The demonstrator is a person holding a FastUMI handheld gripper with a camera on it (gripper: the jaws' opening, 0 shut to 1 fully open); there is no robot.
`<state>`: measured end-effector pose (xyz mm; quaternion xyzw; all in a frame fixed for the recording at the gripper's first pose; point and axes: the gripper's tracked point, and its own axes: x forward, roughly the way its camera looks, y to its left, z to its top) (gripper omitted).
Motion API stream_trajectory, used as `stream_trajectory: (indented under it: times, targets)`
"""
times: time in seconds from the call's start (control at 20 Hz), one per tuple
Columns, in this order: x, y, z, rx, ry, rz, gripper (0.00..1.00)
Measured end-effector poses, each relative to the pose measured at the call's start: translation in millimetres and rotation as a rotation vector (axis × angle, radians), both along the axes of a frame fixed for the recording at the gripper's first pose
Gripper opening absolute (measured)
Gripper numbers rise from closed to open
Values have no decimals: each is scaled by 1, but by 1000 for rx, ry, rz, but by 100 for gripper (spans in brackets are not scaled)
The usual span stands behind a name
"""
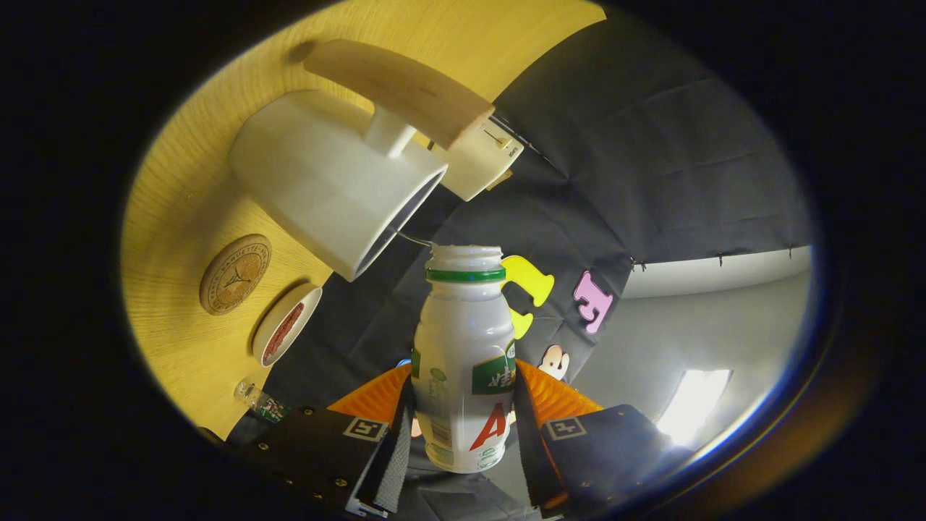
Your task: Take the bottle from table, then pour the juice into the cup, finally place the bottle on the coaster
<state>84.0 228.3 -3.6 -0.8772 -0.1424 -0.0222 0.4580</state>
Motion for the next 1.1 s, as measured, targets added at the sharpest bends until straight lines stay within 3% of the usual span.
stream_trajectory:
  times: [0.45, 0.7, 0.9, 1.1]
  targets:
    - [-2, 3, -3, -36, -1, 16, 64]
    - [3, -4, -6, 28, 23, -5, 64]
    - [6, -14, -12, 195, 97, -36, 64]
    - [8, -26, -22, 474, 211, -80, 65]
